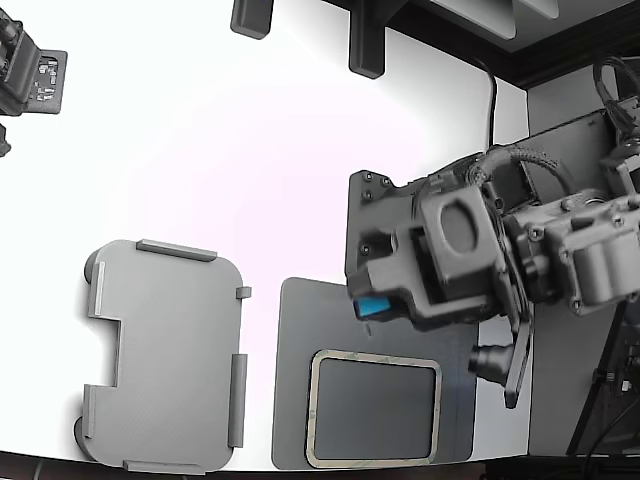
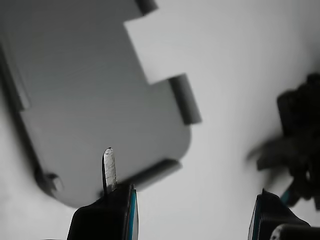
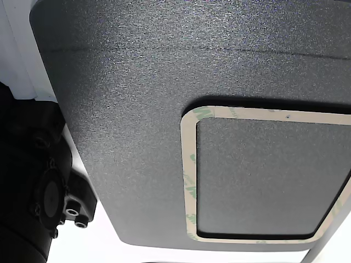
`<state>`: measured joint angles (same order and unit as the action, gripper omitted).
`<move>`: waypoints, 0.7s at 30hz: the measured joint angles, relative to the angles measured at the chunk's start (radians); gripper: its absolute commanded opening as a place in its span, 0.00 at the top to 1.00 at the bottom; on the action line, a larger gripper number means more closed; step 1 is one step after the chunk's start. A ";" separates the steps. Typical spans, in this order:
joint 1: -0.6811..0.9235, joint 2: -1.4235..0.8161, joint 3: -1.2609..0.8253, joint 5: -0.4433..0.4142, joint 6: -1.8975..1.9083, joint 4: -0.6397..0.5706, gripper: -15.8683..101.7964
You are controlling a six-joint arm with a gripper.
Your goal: Grab top frame and put it into gray box.
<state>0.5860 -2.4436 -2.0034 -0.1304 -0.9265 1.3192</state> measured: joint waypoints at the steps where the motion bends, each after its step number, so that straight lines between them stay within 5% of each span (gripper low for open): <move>1: 0.031 0.009 0.000 0.018 -0.060 0.023 0.15; 9: 0.239 0.104 0.034 0.206 -0.413 0.132 0.20; 12: 0.334 0.156 0.037 0.222 -0.489 0.133 0.25; 21: 0.601 0.385 0.084 0.242 -0.546 0.126 0.18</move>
<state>1.1873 -2.0586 -1.9190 0.1120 -1.4726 1.4450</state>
